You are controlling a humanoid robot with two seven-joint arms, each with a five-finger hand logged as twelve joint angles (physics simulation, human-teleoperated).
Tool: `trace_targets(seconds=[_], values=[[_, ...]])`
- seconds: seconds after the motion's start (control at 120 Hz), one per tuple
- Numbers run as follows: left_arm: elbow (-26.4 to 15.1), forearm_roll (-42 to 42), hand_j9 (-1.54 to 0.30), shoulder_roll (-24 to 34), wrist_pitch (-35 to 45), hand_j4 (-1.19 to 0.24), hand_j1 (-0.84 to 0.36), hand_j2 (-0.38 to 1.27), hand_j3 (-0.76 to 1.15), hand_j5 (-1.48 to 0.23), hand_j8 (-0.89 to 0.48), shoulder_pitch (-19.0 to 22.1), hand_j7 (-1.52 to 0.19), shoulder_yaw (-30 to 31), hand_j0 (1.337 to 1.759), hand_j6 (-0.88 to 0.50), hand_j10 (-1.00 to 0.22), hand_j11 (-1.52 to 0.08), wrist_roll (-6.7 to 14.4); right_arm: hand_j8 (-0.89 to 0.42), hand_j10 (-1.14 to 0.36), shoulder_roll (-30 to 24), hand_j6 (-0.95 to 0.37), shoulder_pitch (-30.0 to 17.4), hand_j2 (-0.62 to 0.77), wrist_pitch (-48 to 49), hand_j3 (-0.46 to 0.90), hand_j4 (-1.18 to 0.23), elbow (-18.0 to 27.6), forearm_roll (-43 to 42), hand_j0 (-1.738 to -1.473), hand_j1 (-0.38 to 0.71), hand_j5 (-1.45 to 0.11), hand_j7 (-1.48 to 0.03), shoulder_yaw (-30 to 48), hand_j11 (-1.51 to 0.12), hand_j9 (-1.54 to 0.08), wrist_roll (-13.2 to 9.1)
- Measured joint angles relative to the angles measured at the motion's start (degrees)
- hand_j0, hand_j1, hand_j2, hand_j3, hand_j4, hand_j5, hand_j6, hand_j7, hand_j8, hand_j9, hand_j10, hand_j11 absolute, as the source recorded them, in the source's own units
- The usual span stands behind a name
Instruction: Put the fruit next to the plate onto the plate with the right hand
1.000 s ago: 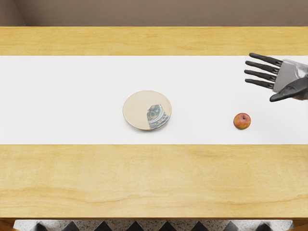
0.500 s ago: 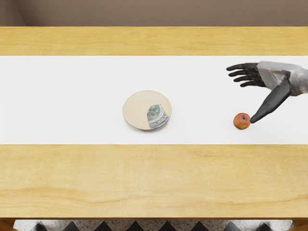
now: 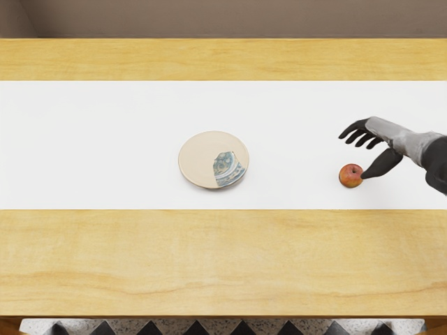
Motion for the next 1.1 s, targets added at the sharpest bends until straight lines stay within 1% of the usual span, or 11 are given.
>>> trace_targets(seconds=[0.125,0.208,0.417,0.658,0.717,0.775,0.825,0.858,0.892,1.008,1.1], values=[[0.0,0.0,-0.01,0.0,0.0,-0.01,0.34,0.0,0.0,-0.01,-0.01,0.0,-0.01,0.0,1.658,-0.01,-0.01,-0.01,0.0,-0.41,-0.41,1.9,-0.41,3.3,-0.08,-4.5,0.0,-0.41,-1.1,-2.2,-1.658,0.14,-0.53,-0.53,-8.9,-0.53,-0.53,0.0],[0.0,0.0,-0.01,0.0,0.0,-0.01,0.34,0.0,0.0,-0.01,-0.01,0.0,-0.01,0.0,1.658,-0.01,-0.01,-0.01,0.0,-0.42,-0.42,2.3,-0.42,4.4,-0.08,-6.1,0.0,-0.42,-2.2,-2.8,-1.658,0.15,-0.54,-0.54,-12.4,-0.54,-0.54,0.0],[0.0,0.0,-0.01,0.0,0.0,-0.01,0.34,0.0,0.0,-0.01,-0.01,0.0,-0.01,0.0,1.658,-0.01,-0.01,-0.01,0.0,-0.43,-0.43,3.3,-0.43,5.1,-0.08,-11.4,0.0,-0.43,-4.3,-7.3,-1.658,0.16,-0.56,-0.56,-14.9,-0.56,-0.56,0.0],[0.0,0.0,-0.01,0.0,0.0,-0.01,0.34,0.0,0.0,-0.01,-0.01,0.0,-0.01,0.0,1.658,-0.01,-0.01,-0.01,0.0,-0.43,-0.43,6.3,-0.43,5.1,-0.09,-14.8,0.0,-0.43,-9.2,-9.7,-1.658,0.16,-0.56,-0.55,-17.8,-0.56,-0.56,0.0],[0.0,0.0,-0.01,0.0,0.0,-0.01,0.34,0.0,0.0,-0.01,-0.01,0.0,-0.01,0.0,1.658,-0.01,-0.01,-0.01,0.0,-0.43,-0.42,6.9,-0.43,5.2,-0.1,-16.3,0.0,-0.43,-10.5,-9.8,-1.658,0.2,-0.56,-0.55,-18.5,-0.56,-0.56,0.0],[0.0,0.0,-0.01,0.0,0.0,-0.01,0.34,0.0,0.0,-0.01,-0.01,0.0,-0.01,0.0,1.658,-0.01,-0.01,-0.01,0.0,-0.41,-0.42,7.9,-0.43,5.3,-0.15,-17.5,0.0,-0.43,-11.9,-9.9,-1.658,0.26,-0.55,-0.55,-19.2,-0.56,-0.56,0.0],[0.0,0.0,-0.01,0.0,0.0,-0.01,0.34,0.0,0.0,-0.01,-0.01,0.0,-0.01,0.0,1.658,-0.01,-0.01,-0.01,0.0,-0.42,-0.42,9.2,-0.43,5.7,-0.09,-18.2,0.0,-0.43,-13.5,-10.1,-1.658,0.29,-0.55,-0.55,-19.8,-0.56,-0.56,-0.1],[0.0,0.0,-0.01,0.0,0.0,-0.01,0.34,0.0,0.0,-0.01,-0.01,0.0,-0.01,0.0,1.658,-0.01,-0.01,-0.01,0.0,-0.38,-0.42,9.9,-0.43,6.1,-0.1,-18.5,0.0,-0.42,-14.3,-10.2,-1.655,0.33,-0.56,-0.55,-20.4,-0.57,-0.57,-0.1],[0.0,0.0,-0.01,0.0,0.0,-0.01,0.34,0.0,0.0,-0.01,-0.01,0.0,-0.01,0.0,1.658,-0.01,-0.01,-0.01,0.0,-0.37,-0.42,10.5,-0.43,6.5,-0.05,-18.8,0.0,-0.42,-14.9,-10.2,-1.654,0.35,-0.56,-0.55,-21.0,-0.57,-0.57,-0.1],[0.0,0.0,-0.01,0.0,0.0,-0.01,0.34,0.0,0.0,-0.01,-0.01,0.0,-0.01,0.0,1.658,-0.01,-0.01,-0.01,0.0,-0.39,-0.42,11.5,-0.43,7.4,-0.05,-19.5,0.0,-0.42,-16.0,-10.1,-1.655,0.26,-0.55,-0.55,-22.0,-0.56,-0.56,0.0],[0.0,0.0,-0.01,0.0,0.0,-0.01,0.34,0.0,0.0,-0.01,-0.01,0.0,-0.01,0.0,1.658,-0.01,-0.01,-0.01,0.0,-0.41,-0.43,11.7,-0.44,7.7,-0.06,-19.7,0.0,-0.43,-16.3,-10.0,-1.656,0.24,-0.56,-0.56,-22.3,-0.57,-0.57,0.0]])
